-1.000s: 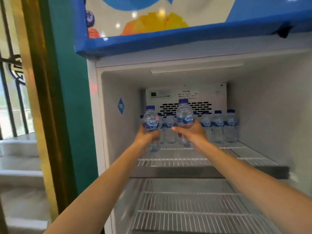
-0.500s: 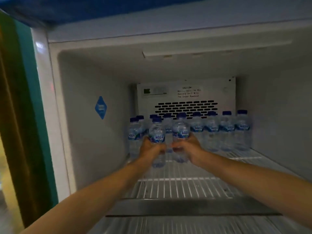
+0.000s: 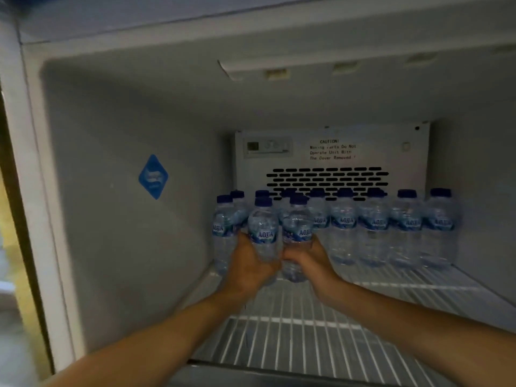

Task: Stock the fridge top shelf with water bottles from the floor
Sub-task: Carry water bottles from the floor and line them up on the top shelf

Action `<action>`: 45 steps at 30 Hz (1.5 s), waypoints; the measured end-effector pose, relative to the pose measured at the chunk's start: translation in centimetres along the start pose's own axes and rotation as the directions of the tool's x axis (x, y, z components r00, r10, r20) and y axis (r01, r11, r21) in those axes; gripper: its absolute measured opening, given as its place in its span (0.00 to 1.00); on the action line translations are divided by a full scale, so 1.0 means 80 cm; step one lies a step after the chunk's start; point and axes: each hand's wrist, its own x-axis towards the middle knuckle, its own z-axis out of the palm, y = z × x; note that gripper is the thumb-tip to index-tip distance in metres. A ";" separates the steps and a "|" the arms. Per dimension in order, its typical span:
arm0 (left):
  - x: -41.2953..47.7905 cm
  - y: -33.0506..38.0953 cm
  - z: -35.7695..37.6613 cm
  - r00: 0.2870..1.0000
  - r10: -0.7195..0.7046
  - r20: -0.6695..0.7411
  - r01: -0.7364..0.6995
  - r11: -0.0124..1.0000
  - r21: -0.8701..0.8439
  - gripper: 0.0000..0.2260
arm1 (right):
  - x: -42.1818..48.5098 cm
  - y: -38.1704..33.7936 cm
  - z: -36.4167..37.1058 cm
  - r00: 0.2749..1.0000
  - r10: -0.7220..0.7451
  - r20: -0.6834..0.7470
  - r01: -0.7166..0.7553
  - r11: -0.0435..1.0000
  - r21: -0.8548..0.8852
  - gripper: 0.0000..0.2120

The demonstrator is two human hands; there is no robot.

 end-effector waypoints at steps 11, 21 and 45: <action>0.001 -0.002 0.000 0.993 0.072 -0.089 -0.026 0.897 0.440 0.24 | -0.018 -0.010 -0.002 1.000 -0.004 -0.009 0.005 1.000 0.020 0.14; -0.008 0.016 -0.002 0.994 0.059 -0.089 -0.001 0.839 0.544 0.32 | -0.022 -0.008 -0.001 0.999 -0.049 0.004 0.049 0.997 -0.058 0.20; -0.015 0.017 -0.008 0.988 0.117 -0.097 -0.044 0.830 0.556 0.25 | -0.025 -0.012 0.004 0.983 -0.176 -0.044 0.155 0.941 -0.301 0.25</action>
